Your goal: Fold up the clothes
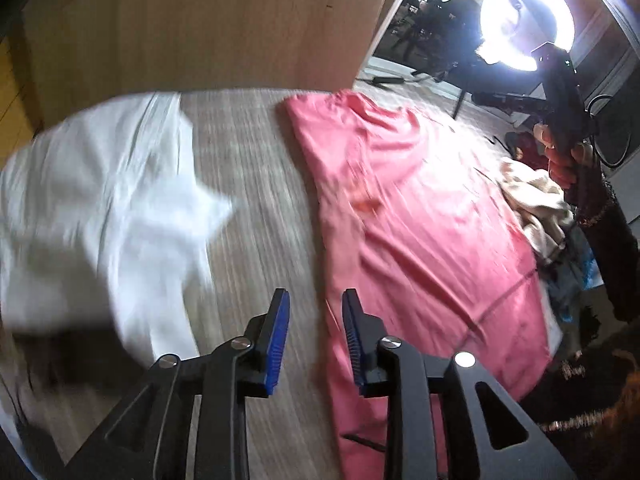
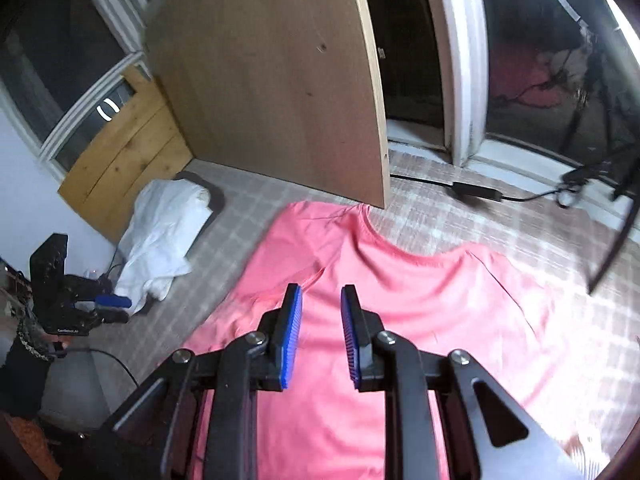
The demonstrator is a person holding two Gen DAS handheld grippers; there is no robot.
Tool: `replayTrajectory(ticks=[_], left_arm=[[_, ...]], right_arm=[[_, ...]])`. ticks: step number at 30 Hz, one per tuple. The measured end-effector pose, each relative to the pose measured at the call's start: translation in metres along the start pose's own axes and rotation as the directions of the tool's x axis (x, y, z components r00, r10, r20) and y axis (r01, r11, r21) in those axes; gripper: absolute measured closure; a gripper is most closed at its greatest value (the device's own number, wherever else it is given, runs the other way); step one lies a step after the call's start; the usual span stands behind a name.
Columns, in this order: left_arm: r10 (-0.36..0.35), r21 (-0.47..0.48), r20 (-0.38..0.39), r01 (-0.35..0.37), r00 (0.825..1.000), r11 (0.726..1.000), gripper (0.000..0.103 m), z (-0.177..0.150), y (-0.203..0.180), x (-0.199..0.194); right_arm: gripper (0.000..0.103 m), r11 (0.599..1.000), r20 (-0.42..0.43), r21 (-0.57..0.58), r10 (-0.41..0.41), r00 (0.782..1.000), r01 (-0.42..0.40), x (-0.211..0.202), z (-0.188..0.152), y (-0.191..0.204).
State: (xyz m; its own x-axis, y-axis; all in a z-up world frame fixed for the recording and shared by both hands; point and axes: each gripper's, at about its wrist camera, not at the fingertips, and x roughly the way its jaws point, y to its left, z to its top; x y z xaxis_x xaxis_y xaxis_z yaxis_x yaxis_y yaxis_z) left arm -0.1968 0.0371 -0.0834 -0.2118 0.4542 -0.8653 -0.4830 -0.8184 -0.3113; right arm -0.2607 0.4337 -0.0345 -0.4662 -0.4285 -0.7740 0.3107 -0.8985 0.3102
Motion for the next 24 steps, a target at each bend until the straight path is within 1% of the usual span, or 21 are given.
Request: replayTrajectory(ticks=[3, 6, 10, 12, 15, 18, 19, 21, 22, 24], left_arm=[[0.006, -0.031, -0.008, -0.007, 1.000, 0.999, 0.076, -0.045, -0.004, -0.018], [-0.010, -0.100, -0.022, 0.008, 1.000, 0.995, 0.074, -0.088, -0.001, -0.029], [-0.031, -0.215, -0.026, 0.025, 0.999, 0.976, 0.074, -0.151, -0.001, -0.033], [0.001, -0.252, -0.018, -0.005, 1.000, 0.968, 0.074, -0.176, -0.008, -0.036], [0.058, -0.295, 0.006, -0.054, 0.998, 0.954, 0.074, -0.202, -0.026, -0.043], [0.080, -0.276, 0.031, -0.068, 0.996, 0.959, 0.074, -0.197, -0.045, -0.036], [0.097, -0.252, 0.036, -0.084, 0.995, 0.964, 0.074, -0.187, -0.052, -0.030], [0.109, -0.197, 0.046, -0.098, 0.993, 0.976, 0.074, -0.161, -0.065, -0.015], [0.104, -0.170, 0.061, -0.093, 0.993, 0.981, 0.074, -0.144, -0.071, -0.008], [0.073, -0.139, 0.086, -0.061, 0.994, 0.988, 0.074, -0.111, -0.079, 0.006]], right_arm=[[0.083, 1.000, 0.005, -0.008, -0.005, 1.000, 0.005, -0.037, -0.016, 0.013], [0.083, 1.000, 0.024, 0.020, -0.006, 1.000, 0.006, -0.071, -0.025, 0.019], [0.083, 0.997, 0.024, 0.040, -0.066, 0.998, 0.065, -0.086, -0.034, 0.024], [0.083, 0.997, -0.007, 0.007, -0.073, 0.997, 0.073, -0.061, -0.033, 0.030], [0.083, 0.996, -0.058, -0.049, -0.082, 0.995, 0.079, -0.020, -0.030, 0.041], [0.083, 0.991, -0.104, -0.101, -0.096, 0.990, 0.085, 0.025, -0.022, 0.051], [0.083, 0.992, -0.118, -0.104, -0.088, 0.989, 0.076, 0.038, -0.017, 0.052], [0.083, 0.993, -0.144, -0.097, -0.086, 0.986, 0.072, 0.063, -0.003, 0.050], [0.083, 0.993, -0.156, -0.090, -0.095, 0.983, 0.081, 0.072, 0.003, 0.047], [0.083, 0.989, -0.178, -0.100, -0.126, 0.976, 0.109, 0.091, 0.012, 0.044]])
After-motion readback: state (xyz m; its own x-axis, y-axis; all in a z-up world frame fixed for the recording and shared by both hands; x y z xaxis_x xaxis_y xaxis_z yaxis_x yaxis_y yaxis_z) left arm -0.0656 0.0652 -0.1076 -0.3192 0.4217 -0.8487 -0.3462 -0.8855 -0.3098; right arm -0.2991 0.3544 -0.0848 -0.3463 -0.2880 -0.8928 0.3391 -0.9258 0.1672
